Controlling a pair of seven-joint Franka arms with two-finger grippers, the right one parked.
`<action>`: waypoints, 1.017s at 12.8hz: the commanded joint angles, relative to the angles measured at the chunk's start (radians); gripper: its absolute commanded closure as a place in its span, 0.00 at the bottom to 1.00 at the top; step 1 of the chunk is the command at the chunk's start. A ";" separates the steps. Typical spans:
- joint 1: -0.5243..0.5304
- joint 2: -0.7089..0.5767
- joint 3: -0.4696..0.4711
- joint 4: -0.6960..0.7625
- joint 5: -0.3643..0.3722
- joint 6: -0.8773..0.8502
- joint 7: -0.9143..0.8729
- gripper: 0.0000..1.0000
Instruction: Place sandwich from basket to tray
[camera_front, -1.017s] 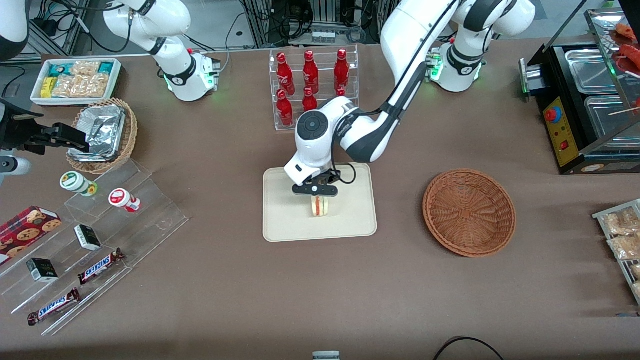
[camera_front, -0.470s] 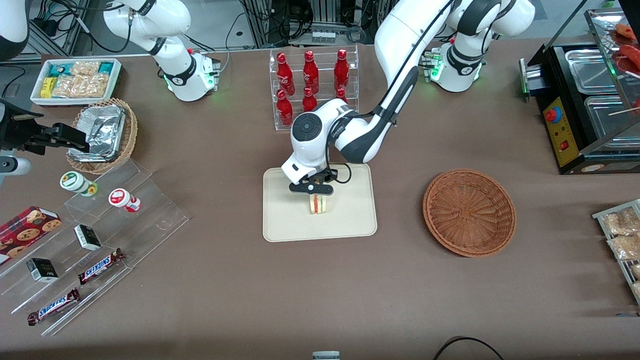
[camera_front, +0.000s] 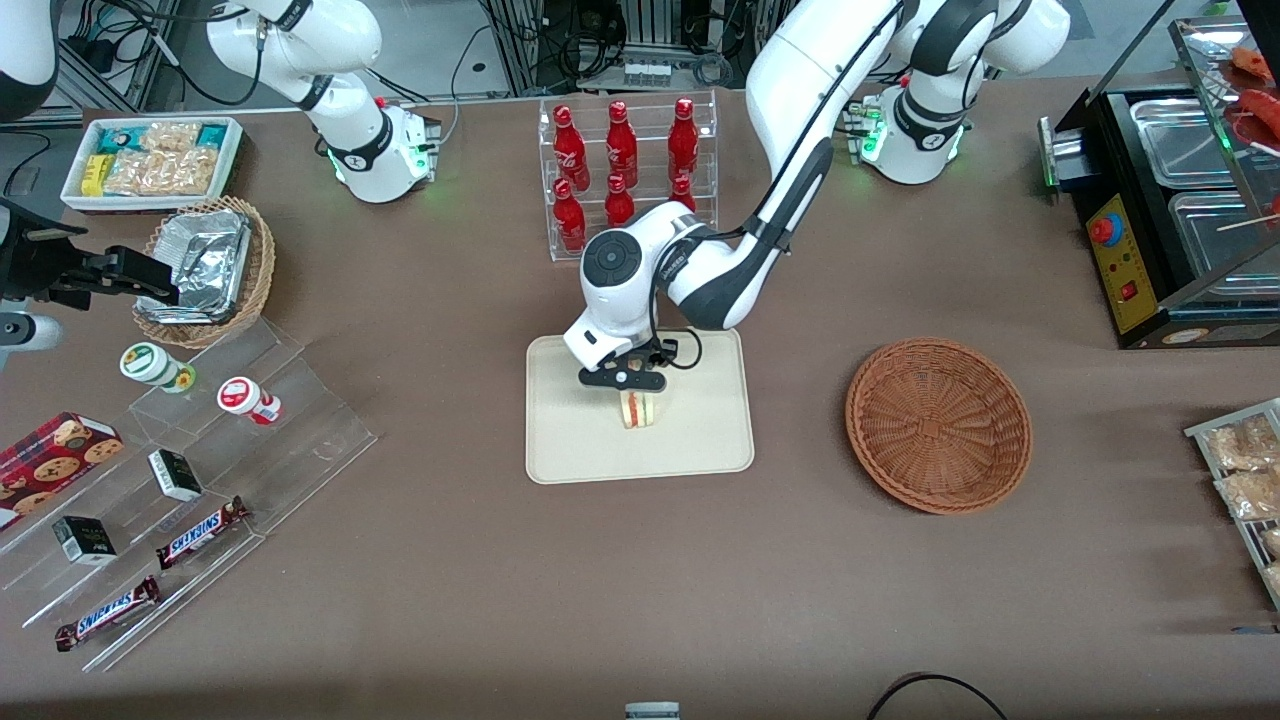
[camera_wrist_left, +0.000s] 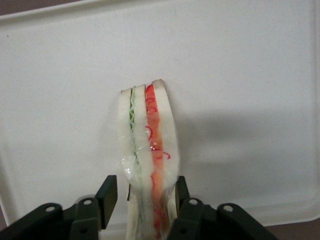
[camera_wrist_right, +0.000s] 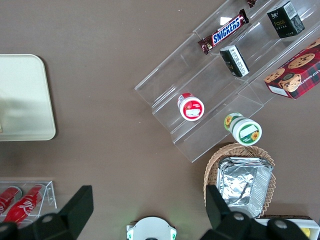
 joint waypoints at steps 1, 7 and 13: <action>-0.005 -0.069 0.018 0.020 0.008 -0.044 -0.016 0.00; 0.072 -0.308 0.060 0.005 -0.002 -0.239 -0.062 0.00; 0.251 -0.635 0.060 -0.254 0.004 -0.314 0.119 0.00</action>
